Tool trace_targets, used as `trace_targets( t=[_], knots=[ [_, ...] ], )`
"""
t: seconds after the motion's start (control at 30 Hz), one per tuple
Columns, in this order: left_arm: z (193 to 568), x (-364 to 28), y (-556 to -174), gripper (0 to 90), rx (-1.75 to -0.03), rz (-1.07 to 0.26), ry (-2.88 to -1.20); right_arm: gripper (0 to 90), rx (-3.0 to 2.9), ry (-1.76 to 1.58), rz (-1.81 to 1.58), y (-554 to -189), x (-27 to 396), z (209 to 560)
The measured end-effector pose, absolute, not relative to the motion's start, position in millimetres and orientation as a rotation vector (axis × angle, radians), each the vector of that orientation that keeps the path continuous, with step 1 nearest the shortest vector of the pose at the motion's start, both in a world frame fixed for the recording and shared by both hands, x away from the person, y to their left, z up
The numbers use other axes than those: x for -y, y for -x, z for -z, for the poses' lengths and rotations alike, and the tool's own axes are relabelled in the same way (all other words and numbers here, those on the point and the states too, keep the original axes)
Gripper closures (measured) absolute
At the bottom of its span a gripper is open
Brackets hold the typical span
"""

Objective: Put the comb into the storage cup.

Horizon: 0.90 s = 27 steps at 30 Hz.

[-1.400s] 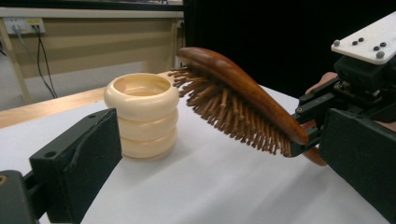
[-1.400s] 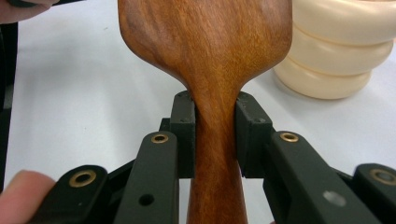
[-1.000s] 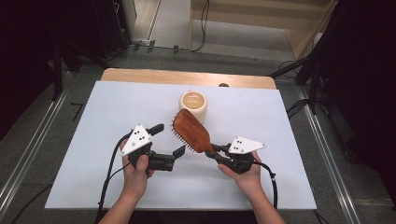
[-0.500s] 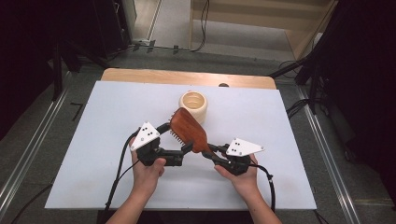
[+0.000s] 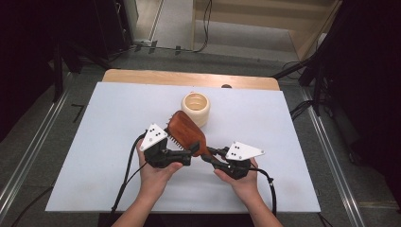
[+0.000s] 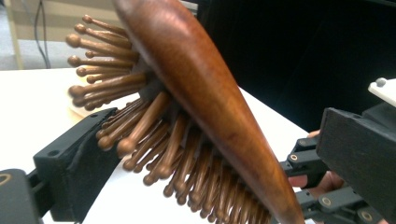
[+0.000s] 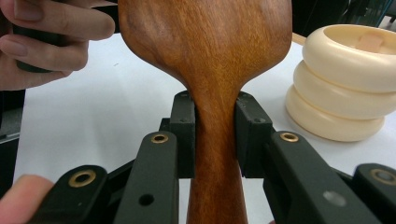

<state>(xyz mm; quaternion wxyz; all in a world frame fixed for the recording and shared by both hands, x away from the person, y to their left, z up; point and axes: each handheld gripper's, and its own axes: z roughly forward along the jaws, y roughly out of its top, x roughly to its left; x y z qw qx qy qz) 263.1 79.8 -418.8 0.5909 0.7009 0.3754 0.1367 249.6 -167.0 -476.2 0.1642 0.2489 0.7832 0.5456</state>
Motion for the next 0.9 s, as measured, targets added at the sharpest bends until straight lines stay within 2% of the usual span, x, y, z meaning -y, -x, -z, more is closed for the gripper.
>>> trace_targets(
  t=[0.27,0.4,0.47,0.77,0.9],
  knots=[
    [420.0,-78.1,-264.7,9.1,-0.935,-0.315,-1.634,70.3,-2.212,-0.687,-1.551,-246.8,161.4,476.9],
    [419.4,-79.8,-264.2,17.1,-0.947,-0.318,-1.62,70.3,-2.204,-0.684,-1.556,-245.3,158.4,476.9],
    [419.2,-81.7,-264.7,24.6,-0.949,-0.32,-1.615,70.3,-2.198,-0.691,-1.567,-245.4,158.7,477.3],
    [419.8,-84.3,-267.8,32.8,-0.944,-0.242,-1.615,70.2,-2.184,-0.702,-1.579,-245.4,158.3,479.9],
    [420.7,-87.2,-270.3,40.1,-0.929,-0.172,-1.609,69.9,-2.184,-0.695,-1.591,-246.7,158.9,480.5]
  ],
)
